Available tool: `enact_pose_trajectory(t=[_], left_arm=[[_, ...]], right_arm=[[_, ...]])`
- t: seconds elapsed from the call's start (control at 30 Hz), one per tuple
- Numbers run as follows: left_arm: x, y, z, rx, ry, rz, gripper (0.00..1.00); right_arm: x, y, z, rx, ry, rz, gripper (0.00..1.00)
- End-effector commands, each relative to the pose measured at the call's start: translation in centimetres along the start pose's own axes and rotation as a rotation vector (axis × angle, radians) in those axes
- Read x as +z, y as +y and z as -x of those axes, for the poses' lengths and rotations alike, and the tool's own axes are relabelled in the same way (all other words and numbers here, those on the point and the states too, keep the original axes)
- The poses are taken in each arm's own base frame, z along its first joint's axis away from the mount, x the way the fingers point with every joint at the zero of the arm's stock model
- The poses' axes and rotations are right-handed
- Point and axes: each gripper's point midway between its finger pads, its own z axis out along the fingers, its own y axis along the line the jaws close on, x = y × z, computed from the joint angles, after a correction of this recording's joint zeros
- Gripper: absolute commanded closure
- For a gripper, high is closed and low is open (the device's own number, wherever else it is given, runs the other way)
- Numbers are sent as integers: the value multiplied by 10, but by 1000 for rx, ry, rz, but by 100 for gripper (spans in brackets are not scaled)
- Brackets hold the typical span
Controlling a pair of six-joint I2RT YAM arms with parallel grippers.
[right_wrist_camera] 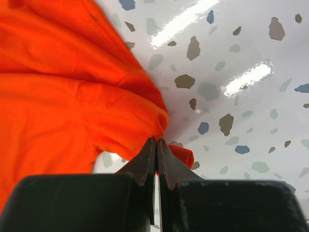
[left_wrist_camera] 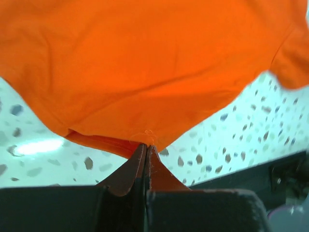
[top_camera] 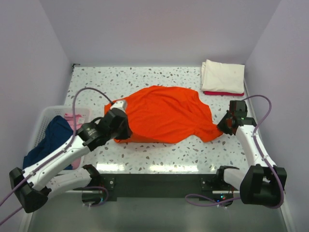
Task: Fold and stack the t-shirts
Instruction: Flatten the tshirt out
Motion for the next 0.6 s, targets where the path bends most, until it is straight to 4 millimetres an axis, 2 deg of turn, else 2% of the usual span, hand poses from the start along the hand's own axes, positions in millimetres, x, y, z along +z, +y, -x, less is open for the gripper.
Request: enact_pose_trajectory(t=[0.0,0.03,0.07,0.1,0.13,0.17,0.2,0.23,0.27,0.3,0.33,0.37,0.4,0.43,0.47,0.5,0.53,0.57], left_arm=[[-32,22,49,15,-152,83,100],[-37,28,61,21,-187,116,100],[-50,23,80,13,-240,112,100],[-54,25,91,8,-269,131,100],[-69,25,117,-2,-352,141,100],[-75,25,131,-5,-395,148,100],[-80,26,145,-17,-433,161,100],[-95,25,173,-43,-521,150,100],[-102,25,188,-56,-563,145,100],[-108,33,204,-87,-605,164,100],[-126,25,226,-106,-677,123,100],[-133,24,238,-113,-709,115,100],[-146,25,251,-127,-758,113,100],[-170,20,266,-138,-820,97,100],[-180,18,274,-142,-847,95,100],[-205,13,285,-149,-904,79,100],[-218,11,288,-151,-931,70,100],[-230,10,290,-154,-958,61,100]], right_arm=[[-26,29,31,16,-67,115,100],[-31,36,35,20,-71,143,100],[-40,46,50,40,-110,179,100],[-46,56,56,46,-120,221,100],[-53,69,62,53,-125,281,100],[-68,87,81,74,-172,354,100],[-73,97,90,84,-177,386,100],[-82,111,97,85,-175,443,100],[-105,129,121,92,-226,513,100],[-114,138,131,88,-234,535,100],[-137,156,154,77,-267,592,100],[-148,164,163,68,-275,620,100],[-160,172,170,59,-282,648,100],[-187,183,191,51,-333,687,100],[-201,185,195,45,-341,701,100],[-214,187,201,39,-366,712,100],[-245,191,215,19,-436,740,100],[-257,188,217,12,-456,734,100]])
